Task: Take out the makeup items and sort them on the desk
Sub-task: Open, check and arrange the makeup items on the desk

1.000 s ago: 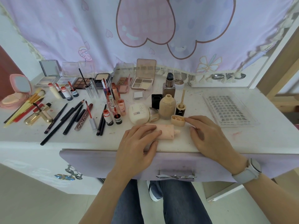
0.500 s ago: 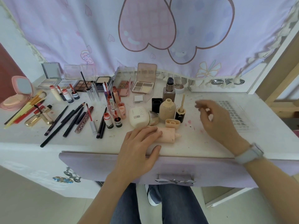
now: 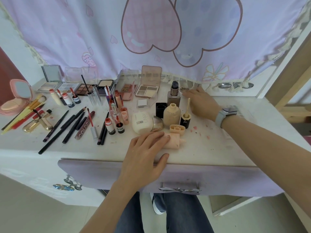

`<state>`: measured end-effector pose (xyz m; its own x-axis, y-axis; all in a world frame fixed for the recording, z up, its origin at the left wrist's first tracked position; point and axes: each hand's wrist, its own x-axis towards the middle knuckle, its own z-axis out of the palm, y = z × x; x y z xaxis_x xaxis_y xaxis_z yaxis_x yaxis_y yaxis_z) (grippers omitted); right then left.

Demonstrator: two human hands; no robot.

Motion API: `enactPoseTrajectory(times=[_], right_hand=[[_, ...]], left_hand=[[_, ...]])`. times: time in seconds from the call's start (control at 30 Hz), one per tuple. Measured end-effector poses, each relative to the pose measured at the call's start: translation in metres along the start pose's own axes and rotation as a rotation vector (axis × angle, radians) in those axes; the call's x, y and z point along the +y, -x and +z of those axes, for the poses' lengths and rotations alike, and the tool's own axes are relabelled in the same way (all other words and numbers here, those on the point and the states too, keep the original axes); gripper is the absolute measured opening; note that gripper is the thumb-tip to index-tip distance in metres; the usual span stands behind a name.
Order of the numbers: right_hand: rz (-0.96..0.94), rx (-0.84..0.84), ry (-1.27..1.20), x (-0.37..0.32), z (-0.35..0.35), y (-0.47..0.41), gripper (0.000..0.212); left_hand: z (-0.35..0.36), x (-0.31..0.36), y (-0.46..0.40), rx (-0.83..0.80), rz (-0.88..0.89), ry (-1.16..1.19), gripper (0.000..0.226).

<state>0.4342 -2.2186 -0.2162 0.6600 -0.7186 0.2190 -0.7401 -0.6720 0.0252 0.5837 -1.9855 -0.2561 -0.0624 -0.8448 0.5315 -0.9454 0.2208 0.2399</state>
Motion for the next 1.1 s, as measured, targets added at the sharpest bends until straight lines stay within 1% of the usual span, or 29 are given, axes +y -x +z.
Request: enactPoseTrajectory(times=[0.07,0.1,0.23,0.37,0.47,0.57,0.63,0.7,0.77,0.83,0.87,0.93,0.97,1.03,1.1], right_hand=[[-0.022,0.09,-0.024,0.004,-0.001,0.004,0.049],[-0.026,0.097,-0.028,0.003,-0.001,0.005,0.051],[0.066,-0.067,-0.007,-0.008,0.001,-0.004,0.065],[0.06,-0.061,0.031,-0.008,0.003,-0.001,0.063],[0.02,-0.011,0.035,-0.001,0.001,0.01,0.054],[-0.036,0.104,-0.006,0.004,-0.002,0.022,0.035],[-0.047,0.142,-0.058,0.006,-0.003,0.027,0.025],[-0.057,0.102,-0.079,0.006,-0.004,0.028,0.026],[-0.041,0.002,-0.125,0.006,-0.005,0.027,0.028],[-0.007,-0.062,-0.175,0.004,-0.007,0.025,0.024],[0.009,-0.065,-0.194,0.004,-0.008,0.024,0.023],[0.045,-0.016,-0.271,0.005,-0.014,0.028,0.031],[0.076,0.045,-0.342,0.005,-0.019,0.031,0.036],[0.181,0.235,-0.562,0.003,-0.031,0.041,0.04],[0.292,0.412,-0.802,-0.001,-0.046,0.053,0.034]], left_hand=[[0.0,0.001,-0.001,-0.001,-0.01,0.001,0.041],[0.0,0.001,-0.001,-0.002,-0.017,0.003,0.041],[0.0,0.002,0.0,0.006,-0.028,0.015,0.041],[-0.001,0.003,-0.001,0.023,-0.037,0.027,0.04],[0.0,0.003,-0.001,0.024,-0.037,0.01,0.04],[0.002,0.002,0.0,0.03,-0.033,0.003,0.04],[0.002,0.002,0.0,0.032,-0.03,-0.001,0.04],[0.003,0.002,0.0,0.034,-0.027,-0.004,0.04],[0.003,0.002,0.0,0.036,-0.022,-0.008,0.039],[0.003,0.002,0.0,0.041,-0.022,-0.006,0.039],[0.003,0.002,0.0,0.046,-0.022,-0.005,0.039],[0.003,0.002,0.001,0.048,-0.018,0.001,0.039],[0.003,0.002,0.001,0.047,-0.017,0.005,0.039],[0.003,0.001,0.001,0.046,-0.02,0.013,0.039],[0.003,0.001,0.001,0.044,-0.027,0.029,0.04]])
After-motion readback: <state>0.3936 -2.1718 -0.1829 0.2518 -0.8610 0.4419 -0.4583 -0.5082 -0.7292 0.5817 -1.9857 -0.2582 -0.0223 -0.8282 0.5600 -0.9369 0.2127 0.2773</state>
